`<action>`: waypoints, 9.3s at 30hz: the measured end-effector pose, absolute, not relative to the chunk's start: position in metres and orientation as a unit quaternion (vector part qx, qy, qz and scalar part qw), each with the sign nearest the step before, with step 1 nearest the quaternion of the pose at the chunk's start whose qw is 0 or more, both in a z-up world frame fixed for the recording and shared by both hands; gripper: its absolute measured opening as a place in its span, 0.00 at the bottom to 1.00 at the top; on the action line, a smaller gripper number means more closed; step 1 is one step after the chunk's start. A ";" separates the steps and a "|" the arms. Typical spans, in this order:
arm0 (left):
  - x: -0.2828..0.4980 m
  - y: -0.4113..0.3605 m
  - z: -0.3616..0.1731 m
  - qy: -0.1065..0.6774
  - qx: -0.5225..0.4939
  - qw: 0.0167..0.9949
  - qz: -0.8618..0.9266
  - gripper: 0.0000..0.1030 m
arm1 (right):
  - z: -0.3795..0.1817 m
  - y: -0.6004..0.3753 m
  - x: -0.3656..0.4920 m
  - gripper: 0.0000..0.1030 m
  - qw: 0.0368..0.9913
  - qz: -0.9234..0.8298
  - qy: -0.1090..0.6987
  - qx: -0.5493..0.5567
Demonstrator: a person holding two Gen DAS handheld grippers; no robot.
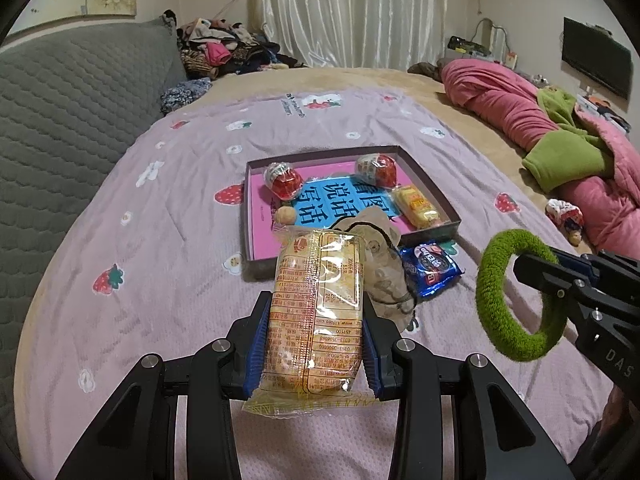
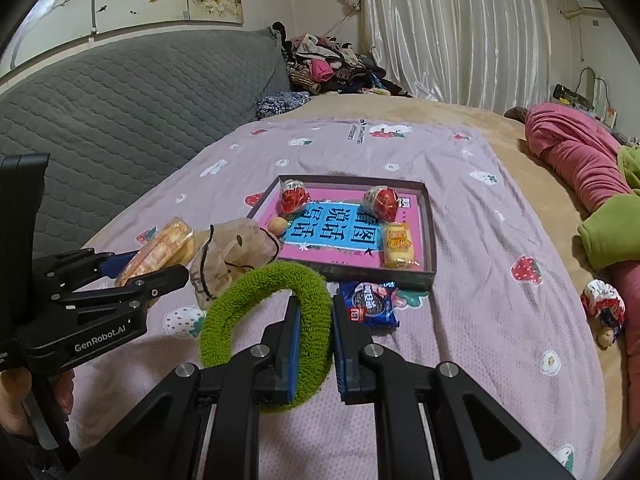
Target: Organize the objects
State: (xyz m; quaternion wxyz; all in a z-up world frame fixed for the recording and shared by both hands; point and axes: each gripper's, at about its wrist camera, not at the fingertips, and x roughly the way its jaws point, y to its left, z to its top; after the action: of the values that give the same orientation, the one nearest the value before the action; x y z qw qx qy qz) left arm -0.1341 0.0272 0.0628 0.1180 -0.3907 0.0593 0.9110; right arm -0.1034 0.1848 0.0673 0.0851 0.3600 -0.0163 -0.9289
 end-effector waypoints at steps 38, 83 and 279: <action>-0.211 0.035 0.078 0.064 -0.378 0.114 0.916 0.40 | 0.085 0.192 -0.178 0.14 0.076 -0.935 0.001 0.347; -0.311 0.042 -0.023 0.062 -0.426 0.107 0.896 0.40 | 0.001 0.200 -0.288 0.14 0.061 -0.916 0.000 0.396; -0.074 -0.006 0.107 0.033 -0.326 0.028 0.944 0.81 | 0.102 0.191 -0.059 0.99 0.029 -0.946 0.030 0.323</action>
State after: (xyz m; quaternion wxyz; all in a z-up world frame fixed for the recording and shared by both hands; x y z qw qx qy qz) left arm -0.0744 -0.0057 0.1066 0.0279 -0.3261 0.0328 0.9444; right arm -0.0587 0.1915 0.1019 0.0292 0.3227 0.0304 -0.9456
